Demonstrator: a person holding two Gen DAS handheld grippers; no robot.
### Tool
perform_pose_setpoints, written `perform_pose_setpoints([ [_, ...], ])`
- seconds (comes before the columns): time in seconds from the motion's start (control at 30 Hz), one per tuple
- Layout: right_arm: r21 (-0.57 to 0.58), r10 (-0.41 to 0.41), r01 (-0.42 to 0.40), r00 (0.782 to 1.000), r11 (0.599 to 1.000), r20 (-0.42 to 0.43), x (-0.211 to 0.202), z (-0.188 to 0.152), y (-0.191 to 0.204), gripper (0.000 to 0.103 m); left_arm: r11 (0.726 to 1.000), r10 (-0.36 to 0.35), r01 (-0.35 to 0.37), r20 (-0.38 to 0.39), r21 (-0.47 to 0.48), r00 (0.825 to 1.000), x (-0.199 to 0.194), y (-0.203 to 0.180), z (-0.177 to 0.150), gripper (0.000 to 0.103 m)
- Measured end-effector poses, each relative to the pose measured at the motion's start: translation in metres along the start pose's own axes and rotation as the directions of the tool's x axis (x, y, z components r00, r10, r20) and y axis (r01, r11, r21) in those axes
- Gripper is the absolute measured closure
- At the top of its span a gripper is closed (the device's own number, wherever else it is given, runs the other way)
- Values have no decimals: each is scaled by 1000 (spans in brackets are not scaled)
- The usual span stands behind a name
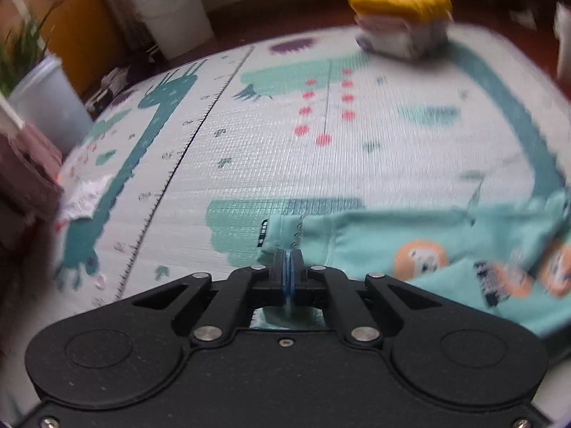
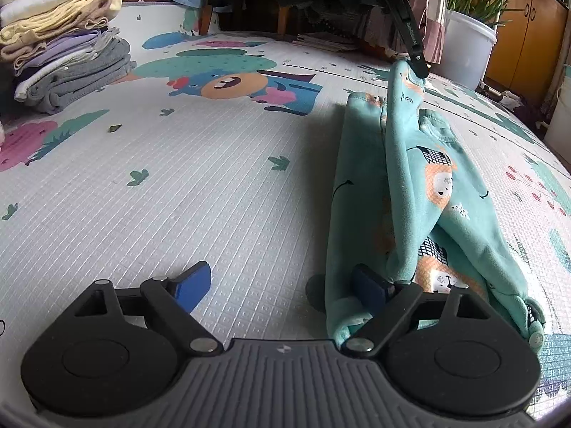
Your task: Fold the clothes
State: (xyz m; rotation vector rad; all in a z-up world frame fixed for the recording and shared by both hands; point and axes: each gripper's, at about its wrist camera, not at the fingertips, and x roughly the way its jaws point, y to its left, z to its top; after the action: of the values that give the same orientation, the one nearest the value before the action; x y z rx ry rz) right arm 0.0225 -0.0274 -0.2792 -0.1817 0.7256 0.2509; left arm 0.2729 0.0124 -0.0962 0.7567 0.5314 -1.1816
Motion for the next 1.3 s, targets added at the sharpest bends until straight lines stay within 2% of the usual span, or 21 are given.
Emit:
perform_pose_setpoints([
  [0.1,4,1,-1,1000,1000,5,0,-1,-1,15,999,-48,50,87,-19,995,-26,-1,11,103],
  [0.17,6,2,-2,1000,1000,11,1,-2,-1,14,995,-76,86,165,-56,983,-45,4,20,103],
  [0.23,7,2,-2,1000,1000,15,1,-3,-2,13,990,-64,88,193,-113,979,-45,12,17,103],
  [0.27,6,1,-1,1000,1000,17,1,-3,-2,13,990,-47,70,174,-125,984,-36,14,13,103],
  [0.33,5,-1,0,1000,1000,19,1,-4,-1,13,990,-16,24,58,-137,998,1,12,-6,103],
  [0.37,5,-2,2,1000,1000,21,1,-4,-1,13,990,-14,13,-10,-137,1000,22,9,-17,103],
  [0.4,6,-3,3,1000,1000,21,1,-4,-1,12,991,-9,3,-46,-136,999,32,6,-23,103],
  [0.6,10,-9,9,1000,1000,23,2,-5,-1,11,992,34,-49,-127,-116,991,48,-3,-34,103],
  [0.7,11,-13,12,1000,1000,21,2,-4,0,10,989,61,-80,-148,-126,987,50,-4,-32,100],
  [0.73,11,-14,14,1000,1000,19,2,-4,0,10,987,81,-100,-154,-124,985,47,-2,-32,94],
  [0.77,11,-13,13,1000,1000,17,2,-3,0,10,985,108,-128,-160,-118,981,41,0,-31,78],
  [0.83,11,-7,7,1000,1000,7,2,-1,-1,10,979,146,-166,-156,-121,977,27,4,-30,77],
  [0.9,11,2,-1,1000,1000,-2,1,2,-3,12,974,144,-162,-115,-161,983,8,9,-28,77],
  [0.97,16,20,-21,999,1000,36,-6,3,-3,21,967,144,-156,-73,-201,987,-11,14,-26,77],
  [1.03,5,56,-56,994,998,91,-18,4,-2,24,968,82,-89,-37,-234,996,-15,4,-28,77],
  [1.07,-9,73,-73,991,997,114,-22,6,-2,32,966,52,-60,-38,-251,998,-8,-4,-32,77],
  [1.13,-10,88,-87,986,996,144,-28,12,-8,39,962,12,-31,-73,-272,997,13,-22,-43,77],
  [1.2,-2,66,-67,984,998,166,-29,21,-17,40,971,5,-39,-144,-237,990,35,-41,-59,74],
  [1.23,0,56,-57,983,998,177,-31,26,-21,40,976,25,-55,-139,-210,990,38,-48,-65,73],
  [1.3,-7,44,-43,978,999,202,-32,36,-32,41,974,32,-60,-127,-219,991,28,-48,-64,73],
])
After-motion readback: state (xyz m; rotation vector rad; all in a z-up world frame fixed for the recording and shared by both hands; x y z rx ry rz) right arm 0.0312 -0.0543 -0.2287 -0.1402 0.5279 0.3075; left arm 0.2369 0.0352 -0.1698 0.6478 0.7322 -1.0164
